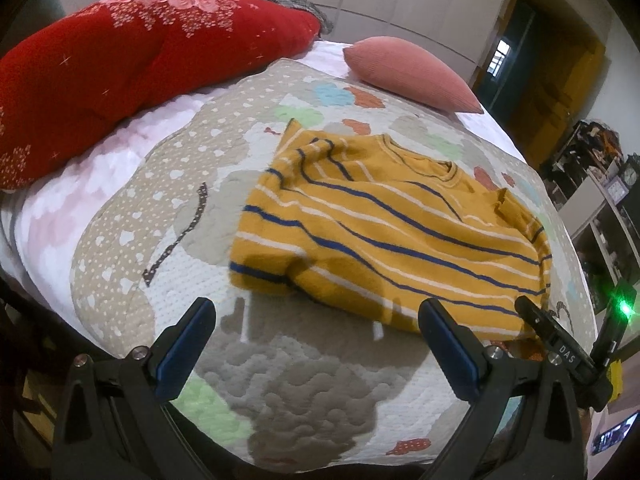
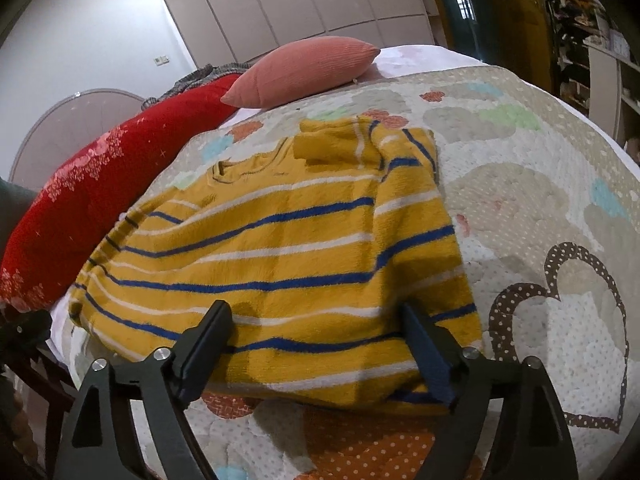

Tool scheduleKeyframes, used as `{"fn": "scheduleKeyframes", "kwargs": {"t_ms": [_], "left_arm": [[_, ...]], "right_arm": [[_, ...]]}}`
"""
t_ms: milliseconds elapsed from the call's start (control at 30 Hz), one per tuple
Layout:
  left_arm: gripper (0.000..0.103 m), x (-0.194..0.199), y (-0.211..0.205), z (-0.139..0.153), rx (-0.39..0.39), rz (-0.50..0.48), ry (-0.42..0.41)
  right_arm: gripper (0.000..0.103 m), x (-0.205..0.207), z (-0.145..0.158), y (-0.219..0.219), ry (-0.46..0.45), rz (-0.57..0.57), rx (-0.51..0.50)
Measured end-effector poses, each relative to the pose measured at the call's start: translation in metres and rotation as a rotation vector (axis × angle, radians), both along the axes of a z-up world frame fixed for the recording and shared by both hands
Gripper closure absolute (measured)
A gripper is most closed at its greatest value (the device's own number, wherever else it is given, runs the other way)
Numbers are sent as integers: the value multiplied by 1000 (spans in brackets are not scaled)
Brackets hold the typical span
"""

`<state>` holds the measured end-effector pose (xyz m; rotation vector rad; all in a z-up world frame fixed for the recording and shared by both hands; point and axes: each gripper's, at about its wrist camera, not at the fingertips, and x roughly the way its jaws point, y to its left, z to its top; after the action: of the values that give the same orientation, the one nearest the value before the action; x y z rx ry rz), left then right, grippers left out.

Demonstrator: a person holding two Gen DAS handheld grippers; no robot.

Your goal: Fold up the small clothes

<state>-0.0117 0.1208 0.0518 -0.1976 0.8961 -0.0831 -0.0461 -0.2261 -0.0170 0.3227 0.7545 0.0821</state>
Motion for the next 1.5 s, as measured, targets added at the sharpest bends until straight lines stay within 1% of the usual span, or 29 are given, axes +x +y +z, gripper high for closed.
{"fn": "scheduleKeyframes", "kwargs": {"t_ms": [133, 200, 300, 400, 500, 567, 667, 867, 1067, 1267, 1500], "left_arm": [[2, -4, 22, 4, -37, 46, -20], [2, -6, 33, 4, -42, 66, -27], [2, -9, 54, -1, -43, 93, -27], [2, -12, 75, -10, -54, 124, -22], [2, -14, 96, -23, -75, 153, -6], [2, -14, 109, -31, -95, 168, 12], [2, -15, 128, -41, -116, 187, 34], [2, -20, 163, -43, -101, 233, 31], [2, -20, 192, -49, -100, 280, 53], [2, -17, 193, -50, -94, 271, 56], [2, -13, 174, -46, -69, 237, 62]], "right_arm": [[10, 5, 4, 7, 38, 11, -58], [10, 6, 12, 5, 46, 8, -43], [10, 0, 29, 2, 9, -16, -15], [10, -6, 51, 8, -42, -19, -33], [10, -6, 63, 27, -48, 19, -70], [10, -2, 66, 43, -38, 52, -94], [10, 6, 64, 67, -23, 84, -113], [10, 23, 47, 101, 27, 120, -78], [10, 35, 35, 133, 54, 173, -94], [10, 43, 23, 148, 74, 195, -98], [10, 41, 19, 144, 69, 200, -86]]}}
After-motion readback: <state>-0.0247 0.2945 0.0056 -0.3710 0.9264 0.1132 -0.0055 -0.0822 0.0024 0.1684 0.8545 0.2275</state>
